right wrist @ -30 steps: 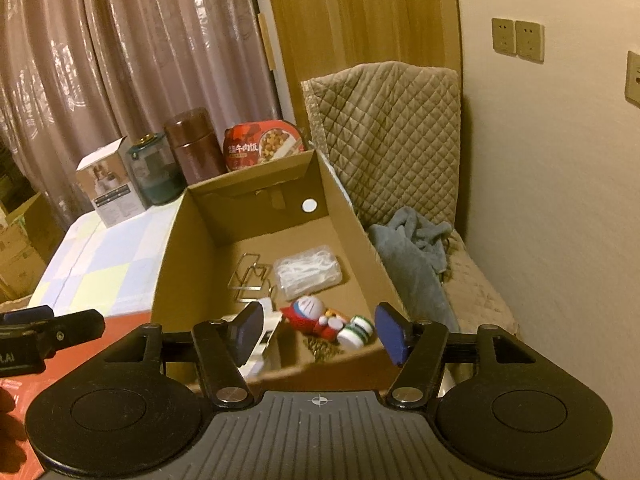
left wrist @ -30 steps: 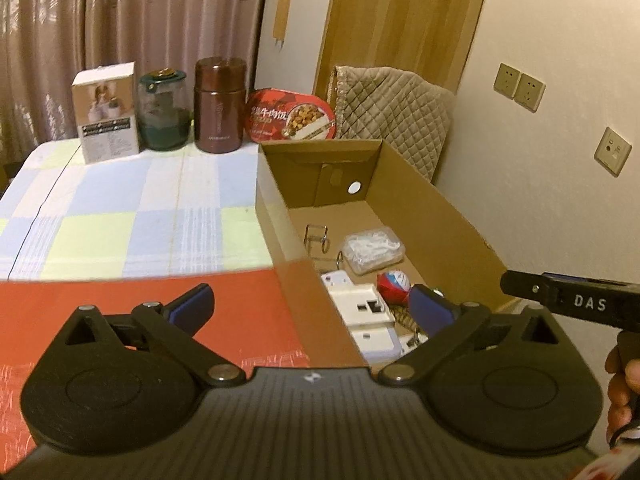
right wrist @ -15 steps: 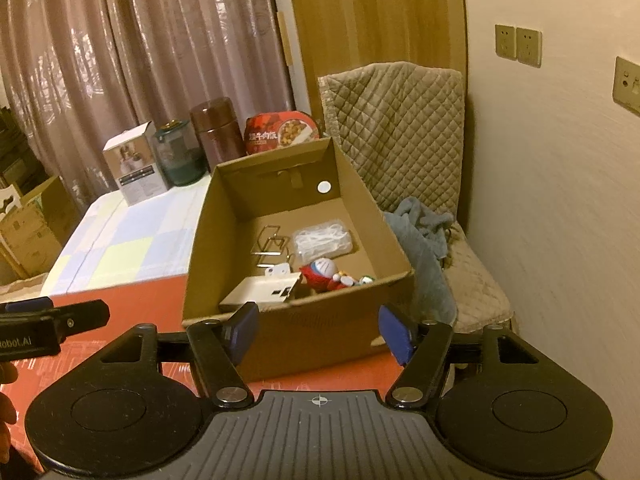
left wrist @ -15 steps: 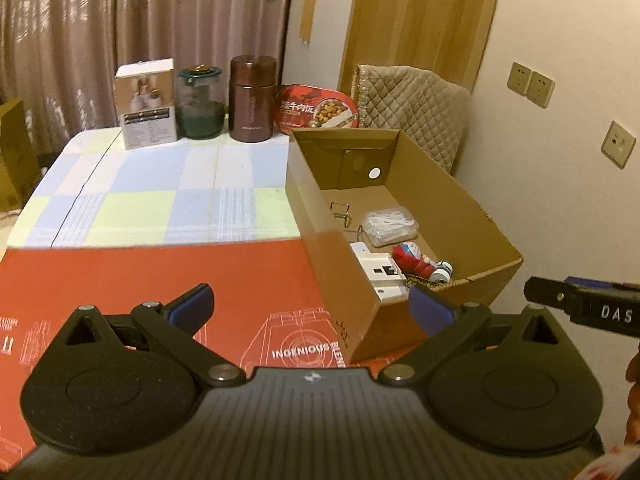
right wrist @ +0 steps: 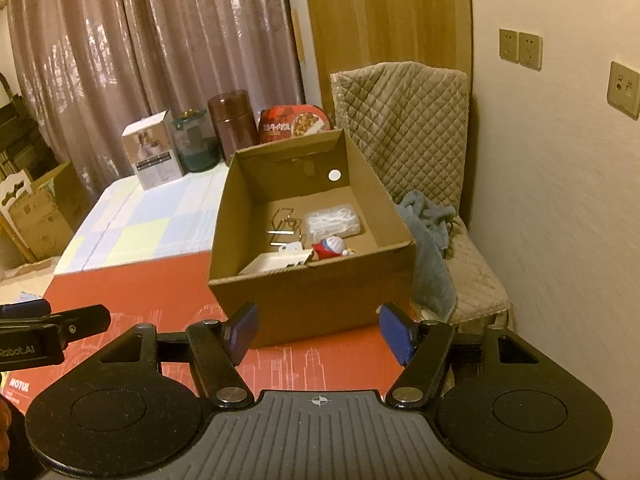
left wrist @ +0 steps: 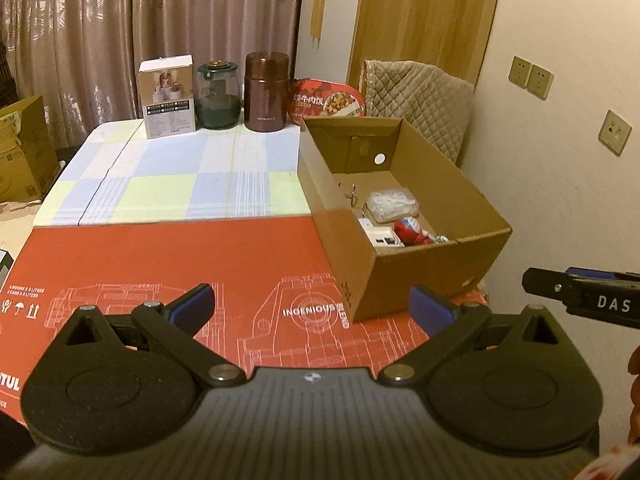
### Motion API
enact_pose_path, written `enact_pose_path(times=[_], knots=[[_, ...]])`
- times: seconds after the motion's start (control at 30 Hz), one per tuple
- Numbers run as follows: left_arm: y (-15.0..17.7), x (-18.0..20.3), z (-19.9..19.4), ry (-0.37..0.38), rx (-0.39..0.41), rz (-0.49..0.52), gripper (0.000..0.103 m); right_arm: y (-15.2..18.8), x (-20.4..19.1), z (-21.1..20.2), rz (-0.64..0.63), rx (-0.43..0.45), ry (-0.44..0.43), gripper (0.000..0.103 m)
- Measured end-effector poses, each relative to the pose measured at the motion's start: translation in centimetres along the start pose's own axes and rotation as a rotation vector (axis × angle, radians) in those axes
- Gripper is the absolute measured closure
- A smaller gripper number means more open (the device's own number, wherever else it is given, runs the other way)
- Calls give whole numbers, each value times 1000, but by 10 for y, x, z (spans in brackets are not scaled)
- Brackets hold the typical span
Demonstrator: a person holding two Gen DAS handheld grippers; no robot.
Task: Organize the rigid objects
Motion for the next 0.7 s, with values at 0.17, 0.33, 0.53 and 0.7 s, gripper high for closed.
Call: enact_pose_path(times=[0.17, 0.33, 0.53, 0.7], knots=[[7, -1, -5, 5, -15, 5, 1, 10, -5, -1, -12, -23, -13, 39], [14, -1, -7, 3, -25, 11, 1, 16, -8, 1, -15, -40, -23, 39], [20, -2, -4, -3, -44, 5, 1, 22, -8, 6, -9, -60, -34, 39], [22, -2, -1, -5, -52, 3, 1, 24, -9, 9, -10, -69, -35, 39]])
Point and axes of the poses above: each gripper's, at about its wrist camera, not at the fingertips, and z roughly the way its jaws point, x to its right, y to its underside, the point moved 7 cm from there along z, roughly the way its jaws point, and after that the axes turned 14 degrees about -y, right-handed, at the moved point
